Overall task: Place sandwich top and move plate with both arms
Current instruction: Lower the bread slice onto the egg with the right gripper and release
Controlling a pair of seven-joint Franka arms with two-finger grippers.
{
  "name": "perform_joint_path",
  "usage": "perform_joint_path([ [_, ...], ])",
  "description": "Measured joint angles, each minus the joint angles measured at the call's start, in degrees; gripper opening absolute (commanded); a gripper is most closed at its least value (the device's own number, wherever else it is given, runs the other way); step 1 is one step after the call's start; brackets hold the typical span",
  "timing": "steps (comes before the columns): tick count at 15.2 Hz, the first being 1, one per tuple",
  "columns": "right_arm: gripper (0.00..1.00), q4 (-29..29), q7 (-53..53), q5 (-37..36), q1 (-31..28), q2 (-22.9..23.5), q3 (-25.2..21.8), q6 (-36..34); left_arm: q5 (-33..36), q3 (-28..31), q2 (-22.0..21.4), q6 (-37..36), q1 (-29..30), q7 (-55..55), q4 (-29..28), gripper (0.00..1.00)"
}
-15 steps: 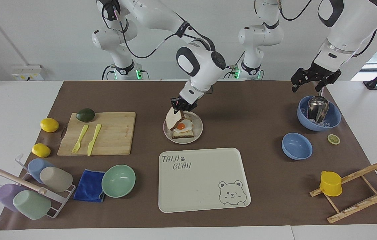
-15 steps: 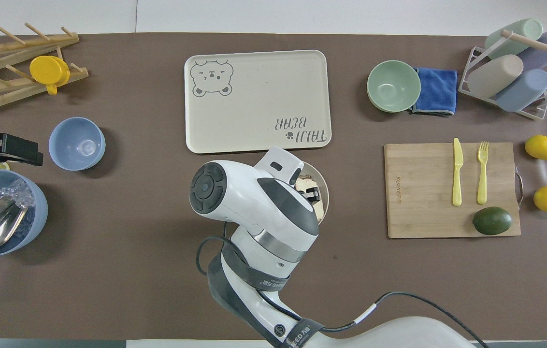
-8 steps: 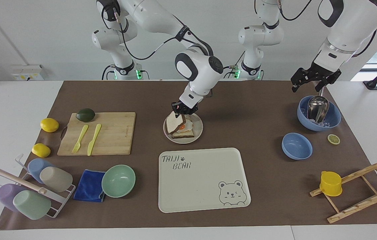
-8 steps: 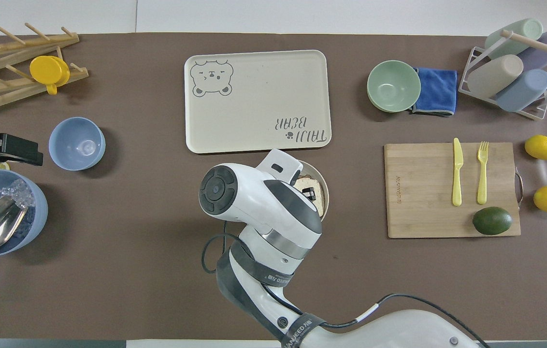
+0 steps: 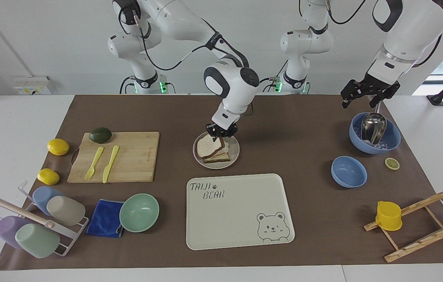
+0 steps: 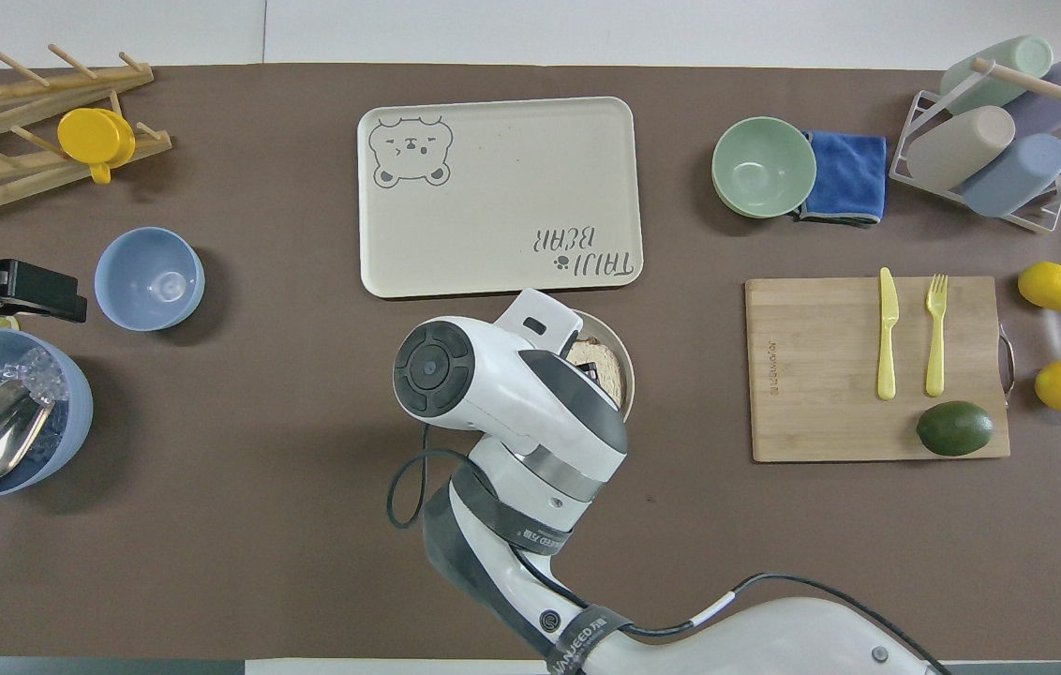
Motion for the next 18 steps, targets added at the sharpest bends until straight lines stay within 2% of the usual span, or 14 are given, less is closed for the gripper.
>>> perform_joint_path([
  [5, 0.00, -0.6, 0.0, 1.1, -0.4, -0.2, 0.0, 1.2, 0.0, 0.0, 0.0, -0.2, 0.0, 0.0, -0.4, 1.00],
  [7, 0.14, -0.6, 0.0, 1.3, -0.5, -0.4, 0.0, 1.7, 0.0, 0.0, -0.1, -0.2, 0.0, 0.0, -0.4, 1.00],
  [8, 0.25, -0.6, 0.0, 1.4, -0.4, -0.4, 0.0, 2.4, 0.0, 0.0, -0.1, -0.2, 0.0, 0.0, -0.4, 1.00],
  [9, 0.49, -0.7, 0.0, 1.5, -0.4, -0.4, 0.0, 3.1, 0.0, 0.0, -0.1, -0.2, 0.0, 0.0, -0.4, 1.00],
  [11, 0.88, -0.8, 0.0, 1.8, -0.4, -0.4, 0.0, 4.6, 0.0, 0.0, -0.1, -0.2, 0.0, 0.0, -0.5, 1.00],
  [12, 1.00, -0.9, 0.0, 1.8, -0.4, -0.4, 0.1, 5.0, 0.0, 0.0, -0.2, -0.2, 0.0, 0.0, -0.6, 1.00],
  [15, 1.00, -0.8, 0.0, 3.3, -0.1, -0.4, 0.2, 7.0, 0.0, -0.1, -0.4, -0.2, 0.0, 0.0, -1.3, 1.00],
  [18, 1.00, -0.5, 0.0, 9.9, -0.7, -1.4, 0.1, 10.2, -0.1, -0.2, -0.5, -0.2, 0.0, 0.0, -1.5, 1.00],
])
